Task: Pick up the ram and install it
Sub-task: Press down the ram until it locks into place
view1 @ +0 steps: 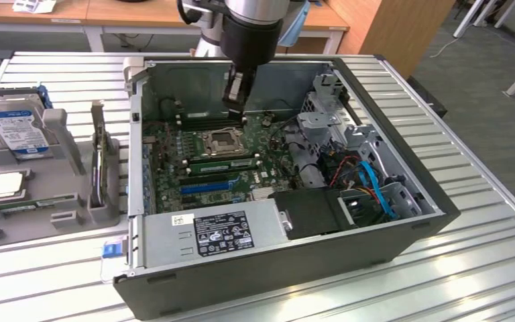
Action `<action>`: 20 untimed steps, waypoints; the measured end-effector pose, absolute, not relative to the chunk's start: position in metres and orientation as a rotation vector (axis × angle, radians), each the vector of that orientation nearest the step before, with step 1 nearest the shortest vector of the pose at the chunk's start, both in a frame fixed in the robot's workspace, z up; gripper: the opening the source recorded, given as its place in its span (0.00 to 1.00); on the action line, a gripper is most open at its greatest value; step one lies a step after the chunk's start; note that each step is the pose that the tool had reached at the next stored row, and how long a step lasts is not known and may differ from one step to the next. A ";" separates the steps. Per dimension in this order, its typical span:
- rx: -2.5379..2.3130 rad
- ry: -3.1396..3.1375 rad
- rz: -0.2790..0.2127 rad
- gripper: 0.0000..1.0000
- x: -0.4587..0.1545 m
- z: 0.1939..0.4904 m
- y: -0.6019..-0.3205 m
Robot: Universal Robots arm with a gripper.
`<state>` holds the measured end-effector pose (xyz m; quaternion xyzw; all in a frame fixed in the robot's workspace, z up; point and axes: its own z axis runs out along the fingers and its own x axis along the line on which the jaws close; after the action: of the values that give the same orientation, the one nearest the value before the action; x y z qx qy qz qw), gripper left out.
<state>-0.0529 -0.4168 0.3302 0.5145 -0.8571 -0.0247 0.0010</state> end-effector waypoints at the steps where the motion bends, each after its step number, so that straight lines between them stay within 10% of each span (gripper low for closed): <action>1: 1.590 -2.707 -0.078 0.10 -0.053 0.330 -0.417; 20: 1.044 -2.971 -0.077 0.10 -0.053 0.328 -0.417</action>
<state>-0.0529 -0.4168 0.3285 0.3314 -0.9432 -0.0244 -0.0041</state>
